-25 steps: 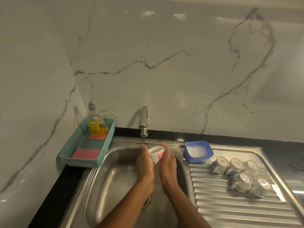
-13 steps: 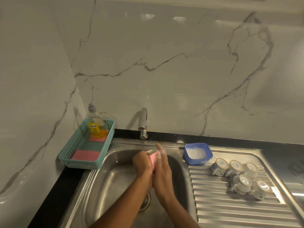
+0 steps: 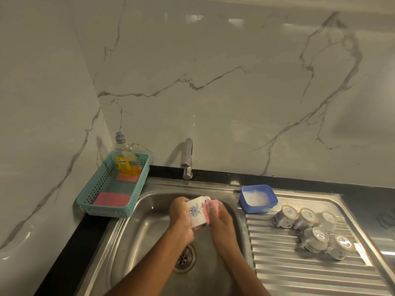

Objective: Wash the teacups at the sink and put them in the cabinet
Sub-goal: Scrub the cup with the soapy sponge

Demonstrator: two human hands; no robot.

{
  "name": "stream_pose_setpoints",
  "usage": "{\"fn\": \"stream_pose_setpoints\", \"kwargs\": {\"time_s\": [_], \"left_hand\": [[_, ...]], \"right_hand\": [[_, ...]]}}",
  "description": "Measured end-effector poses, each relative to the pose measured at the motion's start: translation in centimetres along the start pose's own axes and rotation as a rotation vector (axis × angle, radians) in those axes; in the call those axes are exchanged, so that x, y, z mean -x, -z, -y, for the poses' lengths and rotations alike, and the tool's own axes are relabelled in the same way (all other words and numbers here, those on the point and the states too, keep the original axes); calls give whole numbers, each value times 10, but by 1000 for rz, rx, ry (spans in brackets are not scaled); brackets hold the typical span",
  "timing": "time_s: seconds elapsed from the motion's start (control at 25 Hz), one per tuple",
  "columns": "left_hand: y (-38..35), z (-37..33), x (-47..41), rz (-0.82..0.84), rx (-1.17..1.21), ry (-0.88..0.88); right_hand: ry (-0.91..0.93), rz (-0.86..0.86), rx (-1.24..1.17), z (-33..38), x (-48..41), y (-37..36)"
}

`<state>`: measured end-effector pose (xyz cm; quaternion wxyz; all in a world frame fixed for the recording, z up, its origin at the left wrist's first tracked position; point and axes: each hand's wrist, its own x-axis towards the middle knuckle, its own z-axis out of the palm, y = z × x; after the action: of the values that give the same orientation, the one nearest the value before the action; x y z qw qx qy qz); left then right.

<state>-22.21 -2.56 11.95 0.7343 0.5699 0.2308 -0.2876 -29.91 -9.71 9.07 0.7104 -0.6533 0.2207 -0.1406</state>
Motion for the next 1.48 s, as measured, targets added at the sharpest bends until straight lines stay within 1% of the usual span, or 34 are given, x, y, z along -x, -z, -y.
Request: {"fn": "stream_pose_setpoints", "kwargs": {"time_s": [0.04,0.08,0.2,0.24,0.28,0.36,0.4,0.44,0.52,0.56,0.6,0.64,0.68,0.76,0.84,0.88,0.92,0.96,1.0,1.12,1.2,1.24,1.28,1.32,1.36,1.4,1.48], "left_hand": [[1,0,-1,2,-7,0],[2,2,0,15,-9,9],[2,8,-2,69,-44,28],[1,7,-4,66,-39,35],[1,8,-4,65,-17,44],[-1,12,-3,11,10,27],[-2,15,-1,-18,13,3],[-1,19,-1,-27,9,-18],[4,21,-2,23,-11,-42],[8,17,-3,66,-11,-47],[12,14,-4,100,-4,-54],[14,10,-5,117,5,-62],[15,8,-6,119,-3,-76],[13,7,-8,99,-60,-101],[9,9,-12,10,-78,-137],[9,8,-15,-44,-47,-146],[11,5,-17,-86,-23,-149],[15,4,-21,-94,-12,-147],[20,5,-25,-54,-33,-143],[36,8,-30,162,-151,-80],[40,10,-30,268,-183,-35],[39,10,-29,273,-165,-19],[36,11,-29,260,-131,-3],[33,11,-30,230,-88,12],[30,14,-33,204,-31,27],[27,15,-33,184,31,36],[22,17,-33,135,151,5]], "right_hand": [[19,26,27,-5,2,-4],[37,-15,57,-9,0,-7],[48,-301,177,-11,-14,-9],[33,-334,222,-9,-18,-8],[8,-334,263,-8,-22,-7],[-91,-304,311,-5,-30,-5],[-170,-276,280,-1,-32,-6],[-267,-227,188,3,-34,-6],[-440,-134,-101,13,-33,0],[-492,-129,-255,18,-33,4],[-520,-160,-352,20,-35,9],[-522,-199,-361,20,-37,11],[-496,-206,-285,18,-38,10],[-375,-153,-79,14,-35,-3],[-225,-60,22,8,-23,-20],[-159,-19,50,2,-18,-24],[-115,-10,83,-5,-14,-25],[-91,-28,130,-10,-13,-24],[-66,-63,191,-13,-12,-20],[51,-125,334,-16,-14,-8],[30,-158,476,-11,-19,-5],[-34,-200,481,-8,-23,-5],[-124,-233,403,-6,-25,-6],[-222,-238,267,-5,-24,-11],[-277,-238,133,-6,-19,-17],[-267,-241,53,-9,-13,-22],[-188,-261,26,-17,0,-31]]}}
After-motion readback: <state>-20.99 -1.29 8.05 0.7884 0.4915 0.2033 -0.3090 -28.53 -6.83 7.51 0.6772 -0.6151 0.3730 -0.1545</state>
